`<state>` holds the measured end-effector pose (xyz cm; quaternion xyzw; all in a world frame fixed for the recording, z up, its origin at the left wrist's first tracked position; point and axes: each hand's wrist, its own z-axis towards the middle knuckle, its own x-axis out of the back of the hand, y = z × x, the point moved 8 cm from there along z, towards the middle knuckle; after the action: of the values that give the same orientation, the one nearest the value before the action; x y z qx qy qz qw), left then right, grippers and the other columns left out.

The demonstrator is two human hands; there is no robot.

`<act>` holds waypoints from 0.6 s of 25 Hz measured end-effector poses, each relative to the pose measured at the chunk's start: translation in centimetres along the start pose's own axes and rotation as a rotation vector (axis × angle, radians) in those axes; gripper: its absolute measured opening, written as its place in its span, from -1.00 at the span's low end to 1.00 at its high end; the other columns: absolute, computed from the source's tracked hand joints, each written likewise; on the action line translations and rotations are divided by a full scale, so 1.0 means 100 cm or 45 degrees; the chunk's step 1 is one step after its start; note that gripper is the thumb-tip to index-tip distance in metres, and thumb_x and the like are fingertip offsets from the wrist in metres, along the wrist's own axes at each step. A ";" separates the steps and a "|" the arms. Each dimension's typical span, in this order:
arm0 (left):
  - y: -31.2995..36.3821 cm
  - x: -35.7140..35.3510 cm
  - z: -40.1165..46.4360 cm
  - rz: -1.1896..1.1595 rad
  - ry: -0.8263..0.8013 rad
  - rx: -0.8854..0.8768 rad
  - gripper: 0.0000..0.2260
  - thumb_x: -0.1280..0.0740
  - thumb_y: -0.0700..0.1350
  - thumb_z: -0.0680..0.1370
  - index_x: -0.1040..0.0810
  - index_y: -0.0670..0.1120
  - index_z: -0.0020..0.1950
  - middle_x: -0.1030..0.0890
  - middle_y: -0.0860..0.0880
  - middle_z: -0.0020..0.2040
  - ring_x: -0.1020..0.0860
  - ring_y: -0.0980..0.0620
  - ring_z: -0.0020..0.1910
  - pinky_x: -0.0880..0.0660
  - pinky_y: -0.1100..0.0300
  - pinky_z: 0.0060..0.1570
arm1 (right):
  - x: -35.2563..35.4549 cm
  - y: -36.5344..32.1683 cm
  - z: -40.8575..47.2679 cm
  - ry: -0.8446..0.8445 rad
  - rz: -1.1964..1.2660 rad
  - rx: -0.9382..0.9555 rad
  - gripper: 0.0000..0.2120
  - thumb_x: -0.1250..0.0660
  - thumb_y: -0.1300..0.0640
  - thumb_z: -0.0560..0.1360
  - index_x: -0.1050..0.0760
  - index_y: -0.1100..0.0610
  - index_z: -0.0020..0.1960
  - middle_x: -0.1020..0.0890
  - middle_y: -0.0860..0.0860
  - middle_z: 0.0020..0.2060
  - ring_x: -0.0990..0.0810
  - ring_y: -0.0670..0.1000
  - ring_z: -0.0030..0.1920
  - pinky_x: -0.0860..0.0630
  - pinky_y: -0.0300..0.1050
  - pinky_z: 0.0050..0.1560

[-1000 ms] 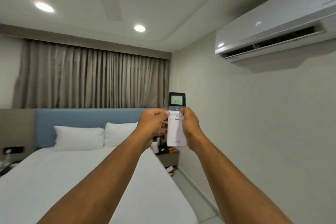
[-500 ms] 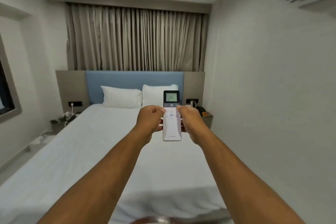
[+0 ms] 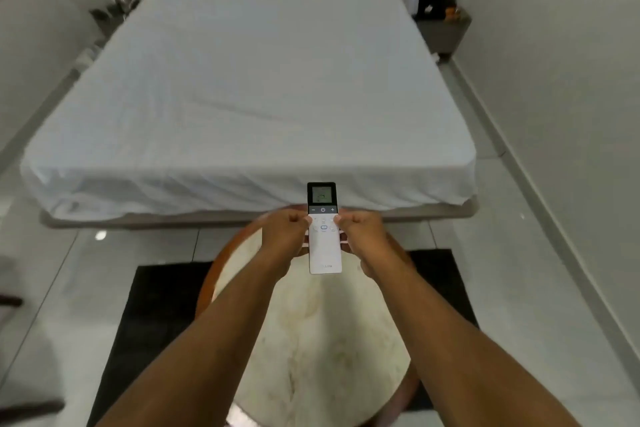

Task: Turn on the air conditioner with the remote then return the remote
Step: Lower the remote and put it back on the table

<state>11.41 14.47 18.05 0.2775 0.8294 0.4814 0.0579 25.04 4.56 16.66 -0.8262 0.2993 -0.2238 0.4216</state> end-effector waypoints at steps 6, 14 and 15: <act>-0.177 -0.005 0.029 0.099 0.091 0.288 -0.80 -0.30 -0.21 0.56 -0.55 0.03 -0.21 -0.65 -0.05 -0.12 -0.65 -0.04 -0.16 -0.57 0.14 -0.31 | -0.022 0.178 0.029 0.068 -0.120 -0.226 -0.81 -0.35 0.24 0.53 -0.59 0.13 -0.26 -0.72 0.17 -0.13 -0.69 0.19 -0.10 -0.64 0.10 -0.04; -0.294 -0.005 0.043 0.182 0.124 0.404 -0.83 -0.31 -0.19 0.53 -0.59 0.05 -0.19 -0.70 -0.06 -0.10 -0.67 -0.09 -0.13 -0.65 -0.07 -0.14 | -0.046 0.288 0.041 0.119 -0.353 -0.227 -0.83 -0.34 0.18 0.53 -0.60 0.13 -0.22 -0.65 -0.03 -0.28 -0.57 -0.12 -0.32 -0.42 -0.27 -0.34; -0.298 -0.004 0.043 0.192 0.130 0.400 -0.82 -0.30 -0.19 0.53 -0.60 0.05 -0.19 -0.70 -0.06 -0.10 -0.67 -0.09 -0.14 -0.65 -0.06 -0.16 | -0.049 0.292 0.042 0.119 -0.389 -0.224 -0.83 -0.34 0.17 0.53 -0.61 0.14 -0.21 -0.64 -0.03 -0.28 -0.57 -0.13 -0.32 -0.41 -0.28 -0.35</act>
<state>1.25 6.18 -9.05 0.3198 0.8731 0.3624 -0.0645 15.22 -3.32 -10.48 -0.8845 0.2078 -0.2963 0.2944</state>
